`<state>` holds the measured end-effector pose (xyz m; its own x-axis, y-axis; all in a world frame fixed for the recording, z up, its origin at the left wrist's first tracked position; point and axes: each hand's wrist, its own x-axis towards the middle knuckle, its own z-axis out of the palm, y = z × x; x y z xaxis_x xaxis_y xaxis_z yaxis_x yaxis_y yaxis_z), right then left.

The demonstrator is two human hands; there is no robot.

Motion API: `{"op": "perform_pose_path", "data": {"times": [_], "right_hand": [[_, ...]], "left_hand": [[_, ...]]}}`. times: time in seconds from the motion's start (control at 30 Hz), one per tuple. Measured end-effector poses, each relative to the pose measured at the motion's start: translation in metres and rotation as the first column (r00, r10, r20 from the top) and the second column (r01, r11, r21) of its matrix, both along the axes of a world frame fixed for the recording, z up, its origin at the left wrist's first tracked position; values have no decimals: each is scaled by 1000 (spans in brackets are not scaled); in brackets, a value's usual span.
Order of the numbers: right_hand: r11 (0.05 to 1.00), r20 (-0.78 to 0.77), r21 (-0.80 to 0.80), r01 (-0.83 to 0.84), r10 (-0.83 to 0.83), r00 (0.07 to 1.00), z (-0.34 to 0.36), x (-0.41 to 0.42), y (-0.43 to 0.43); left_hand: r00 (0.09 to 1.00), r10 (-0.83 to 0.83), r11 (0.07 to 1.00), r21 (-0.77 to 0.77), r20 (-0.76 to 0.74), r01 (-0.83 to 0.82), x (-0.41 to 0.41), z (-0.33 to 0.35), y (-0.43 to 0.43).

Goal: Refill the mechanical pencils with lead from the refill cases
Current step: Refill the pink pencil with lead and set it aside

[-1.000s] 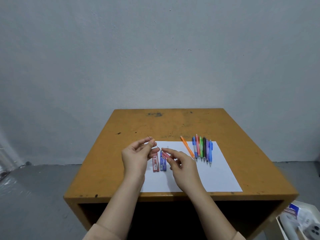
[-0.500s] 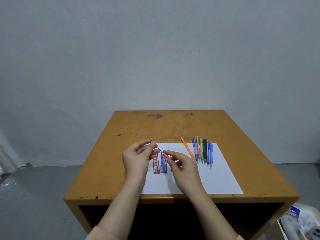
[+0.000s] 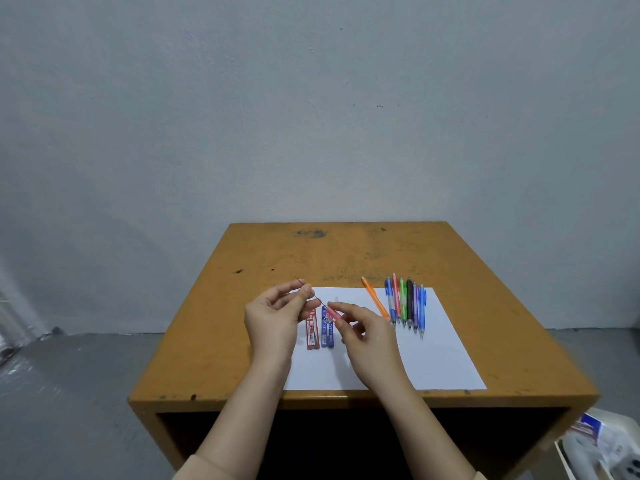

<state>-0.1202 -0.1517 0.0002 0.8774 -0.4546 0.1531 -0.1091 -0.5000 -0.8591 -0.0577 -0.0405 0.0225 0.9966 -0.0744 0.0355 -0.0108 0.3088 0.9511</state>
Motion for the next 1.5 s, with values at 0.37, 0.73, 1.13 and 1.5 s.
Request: {"op": "perform_pose_path", "data": {"times": [0.37,0.73,1.13,1.5], "right_hand": [[1000,13,2,1,-1,1000,-2,1,-2],[999,67,44,4,-7,998,-3,2,-3],[994,154,110,17,-34,987,4,7,-1],[986,247,163,33,-74,966,19,6,-3]], "left_hand": [[1000,-4,1000,1,5,4,-1,-2,-4],[991,-22,995,94,129,10,-5,-6,-8],[956,-147,948,311,254,63,-5,-14,-12],[957,-123,959,281,263,46,-2,-9,-8]]}}
